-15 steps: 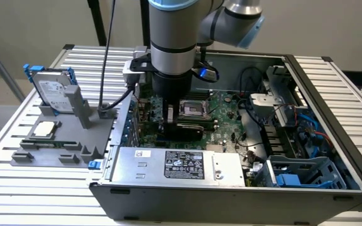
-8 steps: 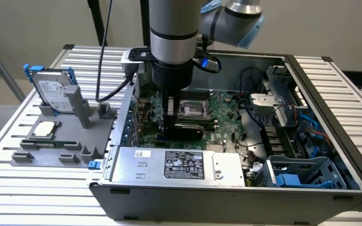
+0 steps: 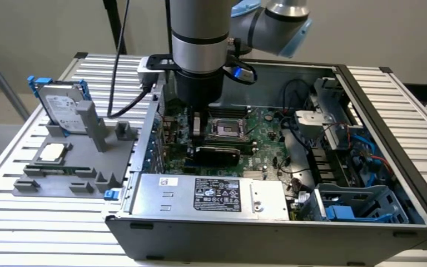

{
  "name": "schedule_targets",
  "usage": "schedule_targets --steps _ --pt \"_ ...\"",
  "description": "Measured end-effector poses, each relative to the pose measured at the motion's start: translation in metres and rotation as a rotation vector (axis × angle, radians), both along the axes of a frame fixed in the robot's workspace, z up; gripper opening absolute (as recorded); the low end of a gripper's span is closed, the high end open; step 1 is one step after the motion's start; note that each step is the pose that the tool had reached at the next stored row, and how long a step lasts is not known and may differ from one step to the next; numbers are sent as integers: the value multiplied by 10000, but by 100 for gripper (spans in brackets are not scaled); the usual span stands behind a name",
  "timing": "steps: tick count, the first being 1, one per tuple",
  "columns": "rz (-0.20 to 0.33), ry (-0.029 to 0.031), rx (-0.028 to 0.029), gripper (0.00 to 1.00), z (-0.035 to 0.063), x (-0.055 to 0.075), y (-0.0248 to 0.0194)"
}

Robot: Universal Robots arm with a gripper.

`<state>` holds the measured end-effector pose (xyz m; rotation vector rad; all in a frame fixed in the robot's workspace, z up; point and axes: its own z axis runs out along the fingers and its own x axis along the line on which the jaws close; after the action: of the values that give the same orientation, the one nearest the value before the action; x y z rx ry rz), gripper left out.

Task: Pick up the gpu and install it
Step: 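Insert the gpu into the slot, then press down on the gpu until it lock into place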

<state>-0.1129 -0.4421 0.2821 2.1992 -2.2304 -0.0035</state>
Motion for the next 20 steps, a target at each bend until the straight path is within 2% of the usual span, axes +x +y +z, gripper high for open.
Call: schedule_targets --steps 2,4,9,10,15,18,20 --pt "-1 76 1 11 0 -60 2" --pt "1 187 2 11 -1 -107 3" --pt "20 636 -1 11 5 -166 4" --pt "24 695 -3 11 14 -168 3" --pt "42 847 0 11 95 -170 4" --pt "51 995 2 11 117 -173 4" --pt "57 1137 2 11 124 -175 4"
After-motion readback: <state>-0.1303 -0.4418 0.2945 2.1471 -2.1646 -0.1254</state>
